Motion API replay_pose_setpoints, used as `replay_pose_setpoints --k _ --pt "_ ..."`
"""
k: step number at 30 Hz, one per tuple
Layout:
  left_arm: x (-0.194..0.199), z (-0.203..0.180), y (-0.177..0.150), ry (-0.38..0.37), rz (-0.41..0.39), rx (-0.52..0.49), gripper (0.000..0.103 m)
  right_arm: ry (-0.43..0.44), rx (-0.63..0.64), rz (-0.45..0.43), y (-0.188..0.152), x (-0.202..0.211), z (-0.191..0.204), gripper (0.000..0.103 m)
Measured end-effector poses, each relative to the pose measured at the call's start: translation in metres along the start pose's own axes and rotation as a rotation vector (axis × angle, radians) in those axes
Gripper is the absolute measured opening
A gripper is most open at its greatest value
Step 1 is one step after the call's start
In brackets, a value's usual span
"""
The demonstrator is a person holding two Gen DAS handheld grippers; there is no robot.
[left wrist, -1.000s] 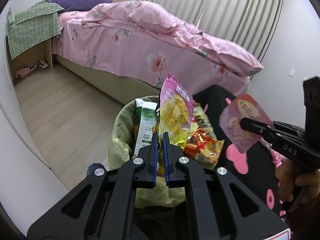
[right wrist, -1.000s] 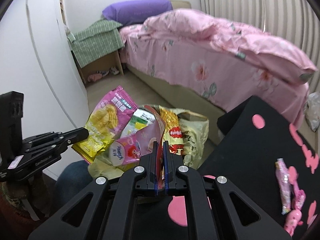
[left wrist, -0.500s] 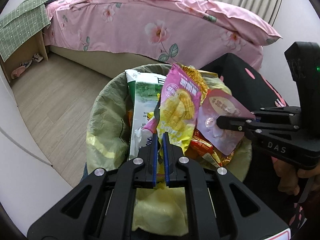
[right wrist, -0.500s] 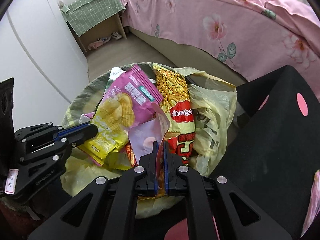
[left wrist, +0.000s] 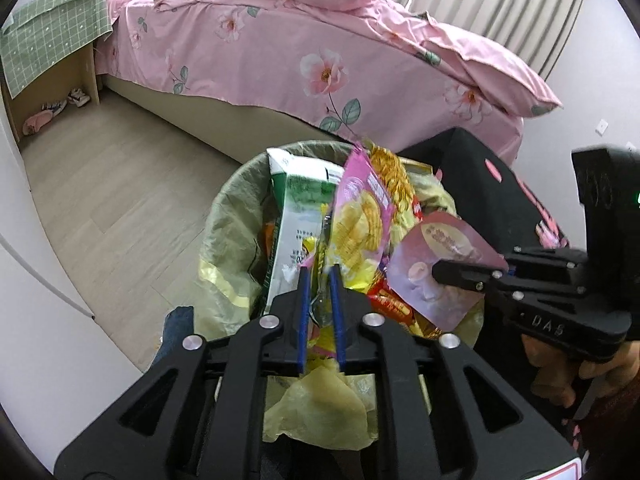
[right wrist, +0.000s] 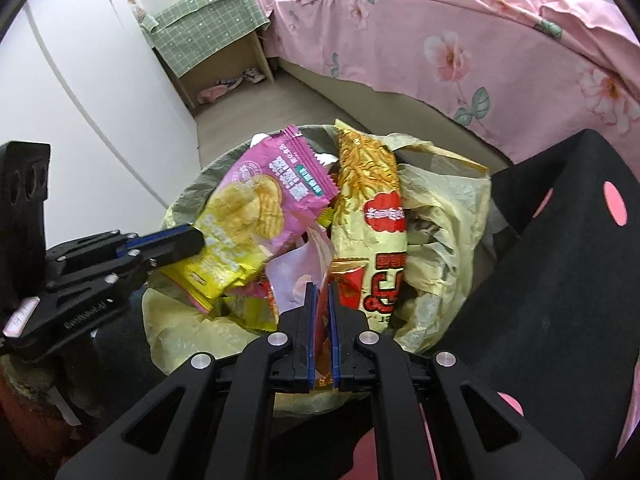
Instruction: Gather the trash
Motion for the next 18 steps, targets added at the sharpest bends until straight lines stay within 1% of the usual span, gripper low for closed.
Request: replay_pose_setpoints --k 1,2,3,4,5,7,9,12,15,17,18 --pt "0.005 0.001 0.003 -0.001 -0.015 0.011 0.02 -0.007 0.009 -0.004 -0.001 0.003 0.002 0.021" --pt "0.009 0.001 0.006 0.003 -0.028 0.015 0.024 -0.007 0.015 -0.009 -0.001 0.005 0.003 0.038" --pt "0.013 0.001 0.008 0.006 -0.04 0.018 0.027 0.001 0.018 -0.016 -0.002 0.009 0.005 0.044" --pt "0.017 0.0 0.011 0.011 -0.055 0.022 0.032 0.008 0.017 -0.024 -0.003 0.012 0.006 0.045" --pt "0.023 -0.001 0.014 0.015 -0.072 0.027 0.035 0.006 0.019 -0.031 -0.003 0.015 0.007 0.045" --pt "0.031 -0.003 0.019 0.029 -0.093 0.029 0.037 -0.013 0.026 -0.052 -0.004 0.024 0.006 0.045" --pt "0.039 -0.006 0.024 0.04 -0.108 0.025 0.04 -0.031 0.025 -0.092 -0.005 0.04 0.004 0.045" --pt "0.051 -0.021 0.029 0.042 -0.13 0.001 0.042 -0.052 0.012 -0.154 -0.009 0.067 -0.002 0.05" --pt "0.063 -0.045 0.031 0.001 -0.148 -0.039 0.045 -0.088 -0.027 -0.235 -0.02 0.107 -0.014 0.053" --pt "0.071 -0.073 0.032 -0.066 -0.163 -0.084 0.05 -0.12 -0.061 -0.286 -0.03 0.14 -0.026 0.057" --pt "0.076 -0.092 0.031 -0.114 -0.174 -0.118 0.051 -0.129 -0.072 -0.306 -0.034 0.153 -0.032 0.058"
Point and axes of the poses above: each gripper's, at about its wrist camera, not at the fingertips, and x roughly against the way its jaws point, z to its left, y to its top, the point moved 2 cm from there along -x, roughly the way its jaws point, and after that the axes turned 8 degrees about -z, right-handed, at the moved point
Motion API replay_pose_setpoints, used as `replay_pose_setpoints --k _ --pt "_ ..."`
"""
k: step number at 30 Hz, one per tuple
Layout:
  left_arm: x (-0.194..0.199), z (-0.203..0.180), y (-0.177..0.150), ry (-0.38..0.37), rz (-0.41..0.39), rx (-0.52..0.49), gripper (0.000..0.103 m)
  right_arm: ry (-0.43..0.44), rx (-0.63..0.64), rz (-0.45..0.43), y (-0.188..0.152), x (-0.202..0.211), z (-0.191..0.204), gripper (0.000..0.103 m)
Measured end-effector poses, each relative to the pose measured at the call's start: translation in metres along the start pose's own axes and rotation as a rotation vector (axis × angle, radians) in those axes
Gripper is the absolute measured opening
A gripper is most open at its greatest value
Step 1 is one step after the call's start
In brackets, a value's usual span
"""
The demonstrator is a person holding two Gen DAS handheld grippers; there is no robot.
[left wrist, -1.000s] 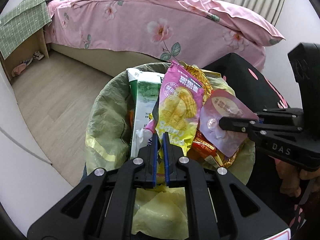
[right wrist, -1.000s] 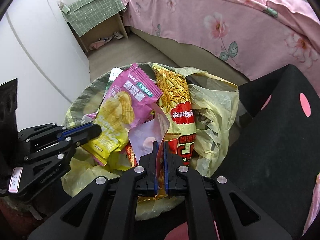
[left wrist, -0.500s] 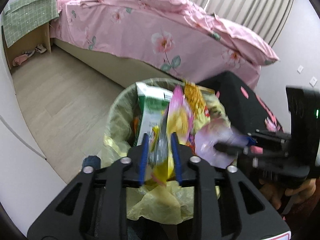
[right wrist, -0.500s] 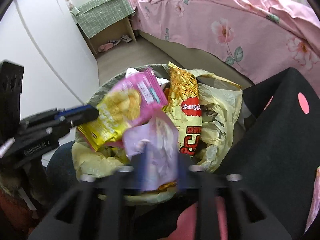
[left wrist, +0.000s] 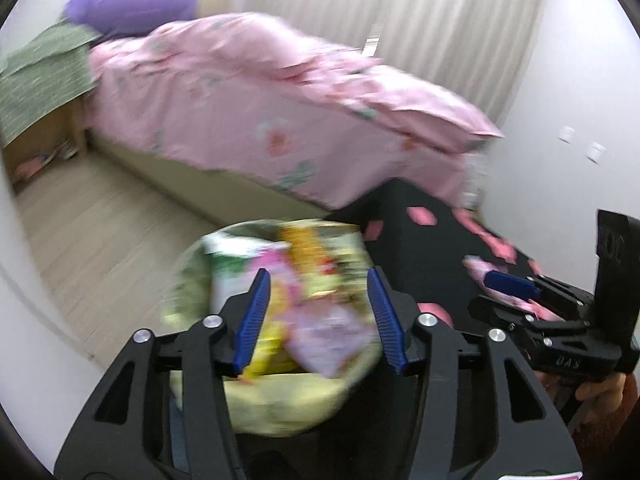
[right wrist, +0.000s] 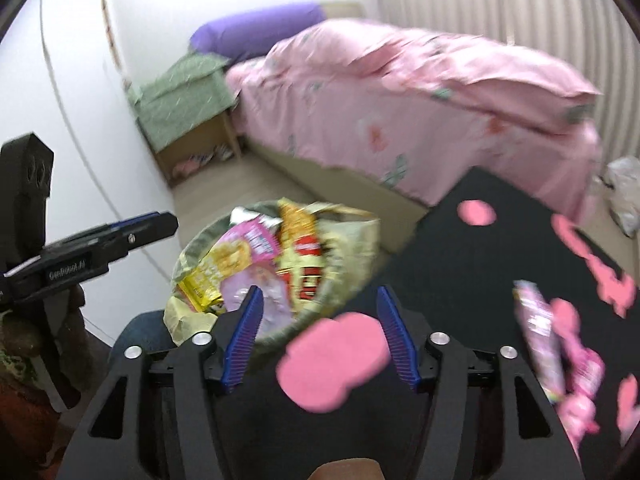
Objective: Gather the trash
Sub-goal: 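Open both grippers to drop the chip bag and pink wrapper, then grasp the pink lollipop card with the right gripper while the left grasps the pink-and-clear wrapper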
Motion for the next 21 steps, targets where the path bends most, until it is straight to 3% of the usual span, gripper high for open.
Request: replay_pose_setpoints --k 3,6,9,12,15,21 --pt "-0.003 -0.051 -0.003 -0.114 -0.007 -0.096 0.055 -0.064 -0.004 -0.086 -0.005 0.049 -0.03 0.061" --pt "-0.016 -0.097 -0.012 -0.239 0.062 -0.142 0.055 -0.139 0.006 -0.08 -0.012 0.08 -0.054 0.061" --pt "-0.032 -0.138 -0.022 -0.31 0.125 -0.195 0.055 -0.208 -0.002 -0.085 -0.02 0.109 -0.086 0.061" --pt "-0.053 -0.17 -0.032 -0.332 0.176 -0.221 0.055 -0.315 -0.004 -0.085 -0.032 0.13 -0.119 0.061" --pt "-0.077 -0.191 -0.04 -0.346 0.222 -0.178 0.055 -0.404 -0.023 -0.101 -0.046 0.145 -0.149 0.061" --pt "-0.138 -0.225 -0.061 -0.247 0.32 -0.111 0.055 -0.461 -0.122 -0.093 -0.086 0.157 -0.193 0.061"
Point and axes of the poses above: each gripper's, at about its wrist camera, not at the fingertips, and x roughly against the way its jaws point, z to its left, y to its top, the point moved 2 cm from there along -x, roughly the way its jaws point, and after that the axes turned 8 degrees about -z, right-handed, at the moved point
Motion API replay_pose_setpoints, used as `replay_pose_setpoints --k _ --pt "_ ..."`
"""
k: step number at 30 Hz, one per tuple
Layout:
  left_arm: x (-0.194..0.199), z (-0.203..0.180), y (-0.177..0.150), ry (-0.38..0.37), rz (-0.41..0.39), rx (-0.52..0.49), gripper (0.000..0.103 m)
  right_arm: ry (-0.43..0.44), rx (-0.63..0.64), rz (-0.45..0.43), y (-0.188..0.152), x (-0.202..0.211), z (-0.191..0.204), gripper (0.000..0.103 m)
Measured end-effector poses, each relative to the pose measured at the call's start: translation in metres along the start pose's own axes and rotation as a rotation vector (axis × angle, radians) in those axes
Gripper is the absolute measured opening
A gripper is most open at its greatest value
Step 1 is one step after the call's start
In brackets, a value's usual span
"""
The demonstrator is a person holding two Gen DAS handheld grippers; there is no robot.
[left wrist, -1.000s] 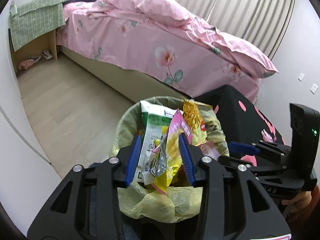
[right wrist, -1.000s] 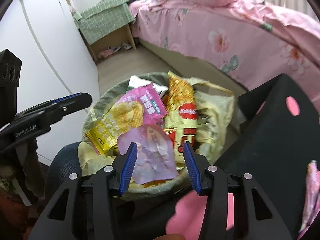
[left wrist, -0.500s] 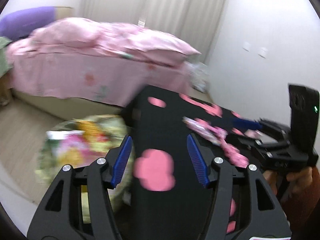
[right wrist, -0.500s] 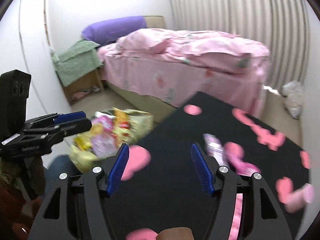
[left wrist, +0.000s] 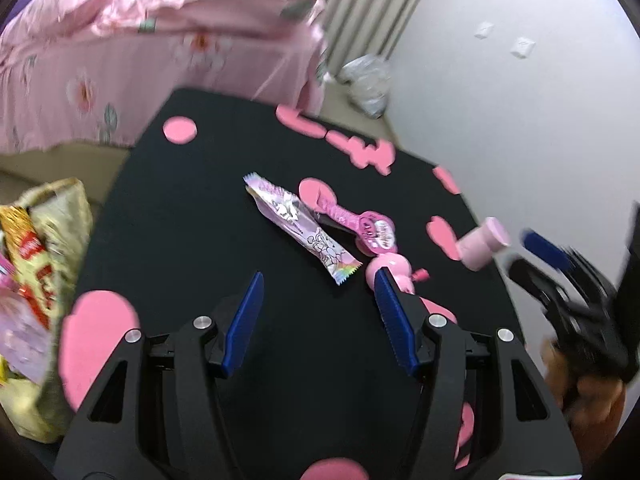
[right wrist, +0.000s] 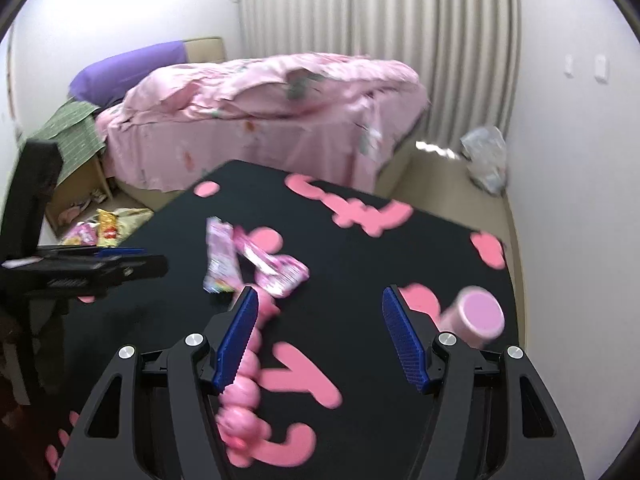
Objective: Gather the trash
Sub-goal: 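Grasp the pink lollipop card with the right gripper while the left grasps the pink-and-clear wrapper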
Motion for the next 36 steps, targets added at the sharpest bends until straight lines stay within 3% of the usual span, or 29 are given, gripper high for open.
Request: replay_pose_setpoints --k 8,11,17,20,25,33,36 --pt "-0.058 -0.021 0.011 0.2 0.038 -0.109 0.055 0.0 -0.091 0.02 -0.03 -0.001 -0.036 0.061" --pt "-0.058 -0.018 0.011 0.258 0.023 -0.174 0.055 0.022 -0.096 0.014 -0.031 -0.008 -0.035 0.061" --pt "-0.04 0.016 0.001 0.307 0.029 -0.168 0.055 0.055 -0.074 0.008 -0.02 -0.037 -0.023 0.061" --pt "-0.022 0.034 -0.006 0.268 0.008 -0.107 0.055 0.028 -0.043 0.015 -0.016 -0.06 -0.021 0.061" --pt "0.001 0.051 -0.013 0.124 -0.022 0.0 0.055 0.058 0.031 0.096 -0.021 -0.101 -0.01 0.058" --pt "0.023 0.058 -0.001 0.106 -0.061 0.024 0.055 0.263 0.064 0.155 -0.027 -0.118 0.043 0.058" --pt "0.025 0.061 0.001 0.106 -0.063 0.026 0.055 0.212 0.119 0.124 -0.02 -0.121 0.057 0.058"
Point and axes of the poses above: each gripper's, at about its wrist camera, not at the fingertips, and x roughly against the way its jaws point, z to its left, y to its top, the point moved 2 cm from there along -x, roughly the way its jaws point, and after that the axes turned 8 degrees about -z, right-handed, at the moved point
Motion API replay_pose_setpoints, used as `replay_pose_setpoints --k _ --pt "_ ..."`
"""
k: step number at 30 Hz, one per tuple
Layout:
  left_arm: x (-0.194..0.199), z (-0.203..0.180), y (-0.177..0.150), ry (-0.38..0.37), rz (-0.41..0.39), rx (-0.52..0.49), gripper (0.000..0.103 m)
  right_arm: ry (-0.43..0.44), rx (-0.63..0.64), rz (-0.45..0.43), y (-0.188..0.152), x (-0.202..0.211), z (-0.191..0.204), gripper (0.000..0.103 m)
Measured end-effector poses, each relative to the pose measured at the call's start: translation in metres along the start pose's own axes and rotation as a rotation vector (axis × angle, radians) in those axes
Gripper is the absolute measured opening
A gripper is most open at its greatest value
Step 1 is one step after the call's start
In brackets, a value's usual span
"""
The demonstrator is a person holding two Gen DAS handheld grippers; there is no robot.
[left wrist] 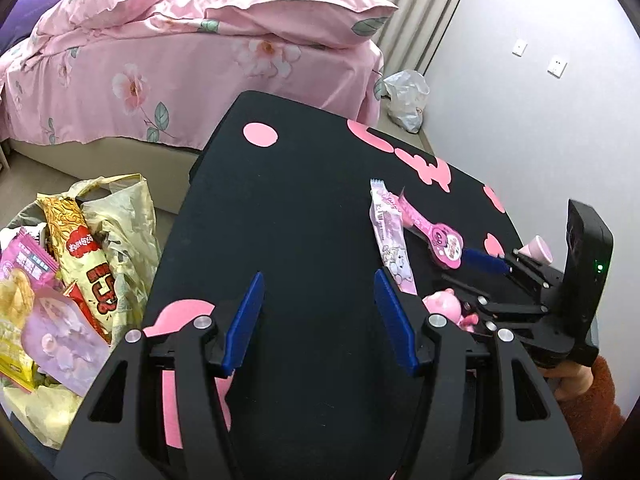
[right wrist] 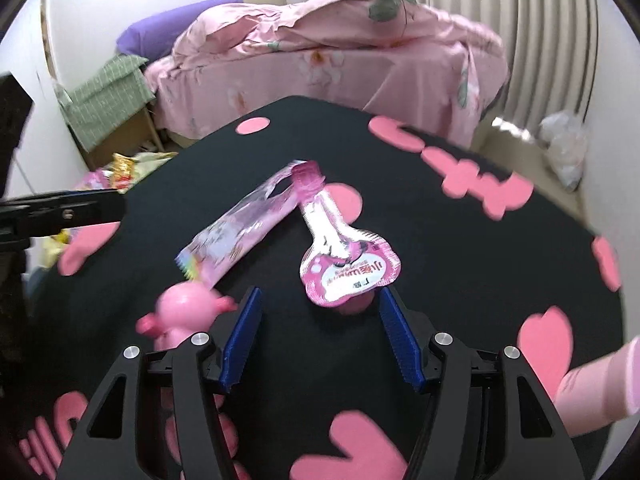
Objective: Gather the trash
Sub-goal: 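Grasp the pink lollipop card with the right gripper while the left grasps the pink-and-clear wrapper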
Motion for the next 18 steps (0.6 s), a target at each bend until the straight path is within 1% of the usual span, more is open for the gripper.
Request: replay_pose_setpoints --k 3,6,8,11,13,14,18 --pt "-0.003 0.001 -0.003 -0.002 0.018 -0.005 0.055 -0.063 0.009 0.001 0.008 -0.009 -0.006 0.058" --pt "-0.008 -0.002 -0.008 -0.016 0.039 -0.018 0.055 -0.091 0.012 0.02 0.012 -0.017 -0.016 0.058" --pt "-0.01 -0.003 -0.011 -0.024 0.049 -0.023 0.055 -0.083 0.005 0.032 0.014 -0.022 -0.023 0.058" --pt "-0.015 -0.007 -0.014 -0.04 0.067 -0.029 0.055 -0.04 -0.043 0.015 0.018 -0.024 -0.032 0.058" --pt "-0.017 -0.01 -0.016 -0.045 0.073 -0.032 0.055 0.002 -0.085 0.013 0.018 -0.025 -0.037 0.048" --pt "-0.018 -0.012 -0.016 -0.045 0.074 -0.037 0.055 0.016 -0.102 0.014 0.017 -0.024 -0.039 0.048" --pt "-0.026 -0.021 -0.013 -0.061 0.086 -0.055 0.055 -0.007 -0.104 0.015 0.01 -0.012 -0.038 0.047"
Point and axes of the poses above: each gripper's, at about its wrist camera, not at the fingertips, and x roughly against the way its jaws point, z to its left, y to its top, the point moved 2 cm from there along -x, roughly the way its jaws point, and after that the axes turned 8 degrees about -z, right-handed, at the moved point
